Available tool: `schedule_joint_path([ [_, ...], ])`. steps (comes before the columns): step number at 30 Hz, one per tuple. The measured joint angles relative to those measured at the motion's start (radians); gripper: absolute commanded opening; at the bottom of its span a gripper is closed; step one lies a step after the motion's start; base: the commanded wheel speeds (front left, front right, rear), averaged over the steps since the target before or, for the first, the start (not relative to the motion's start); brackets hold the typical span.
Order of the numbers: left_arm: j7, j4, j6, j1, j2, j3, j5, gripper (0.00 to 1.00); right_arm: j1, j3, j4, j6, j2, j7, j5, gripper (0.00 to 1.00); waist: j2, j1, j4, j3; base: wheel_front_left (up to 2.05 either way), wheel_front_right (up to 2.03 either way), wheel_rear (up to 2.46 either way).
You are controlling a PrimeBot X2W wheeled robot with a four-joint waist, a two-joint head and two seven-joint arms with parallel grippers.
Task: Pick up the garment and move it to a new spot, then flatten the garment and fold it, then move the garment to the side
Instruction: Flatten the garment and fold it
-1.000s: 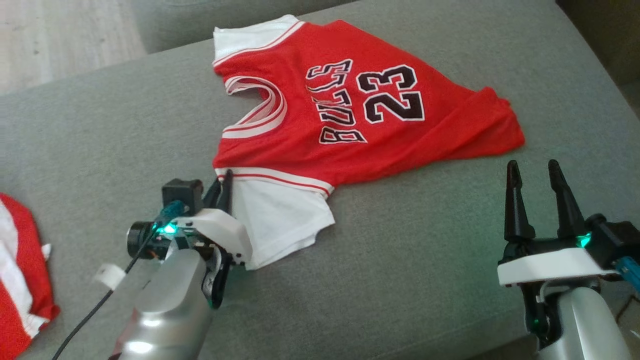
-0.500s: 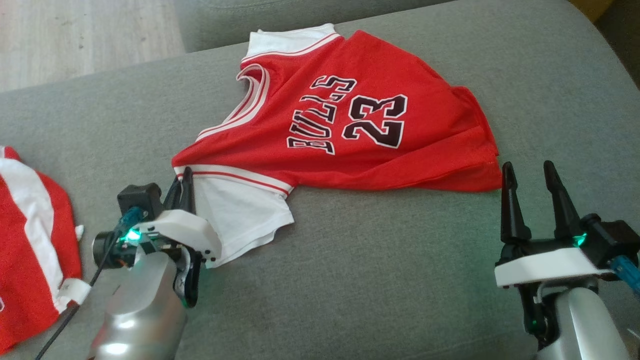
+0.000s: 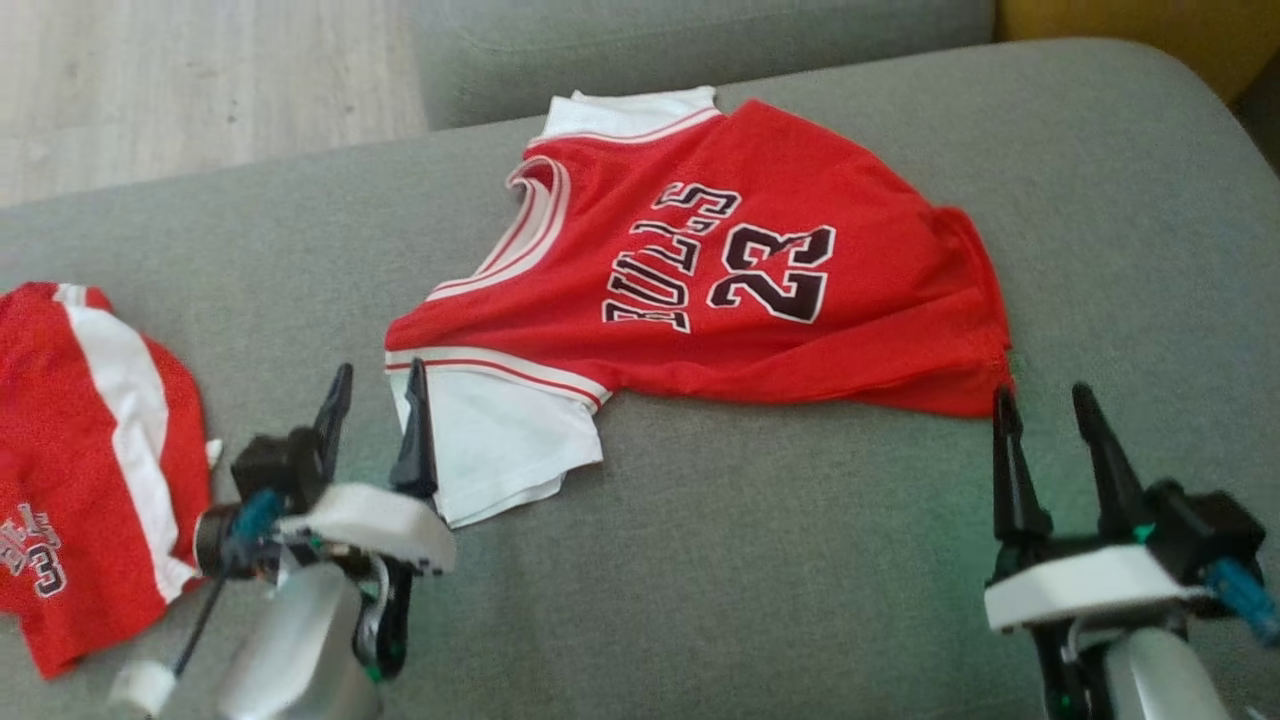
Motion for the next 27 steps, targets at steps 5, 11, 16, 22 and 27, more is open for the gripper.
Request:
schedule_joint_path([
  [5,0.0,-0.221,0.019,0.161,-0.004,0.029,0.042,1.0,0.038,0.008,0.013,0.0,0.0,-0.017,0.006,1.0,0.0,-0.0001,0.021,-0.031,0.0,0.0,0.0],
  [11,0.0,-0.345,0.027,0.297,-0.016,0.034,0.064,1.0,0.051,0.03,0.018,0.0,0.0,-0.026,0.015,1.0,0.0,-0.0001,0.04,-0.053,0.0,0.0,0.0],
  [16,0.0,-0.371,0.027,0.333,-0.018,0.025,0.074,1.0,0.049,0.03,0.027,0.0,0.0,-0.03,0.019,1.0,0.0,-0.0001,0.052,-0.057,0.0,0.0,0.0],
  [22,0.0,-0.391,0.028,0.328,-0.02,0.017,0.074,1.0,0.019,-0.029,0.07,0.0,0.0,-0.029,0.019,1.0,0.0,0.0,0.063,-0.025,0.0,0.0,0.0],
  [27,0.001,-0.391,0.027,0.303,-0.019,0.013,0.074,1.0,-0.098,-0.129,0.142,0.0,0.001,0.021,0.028,1.0,0.0,0.0001,0.069,0.011,0.0,0.0,0.0],
])
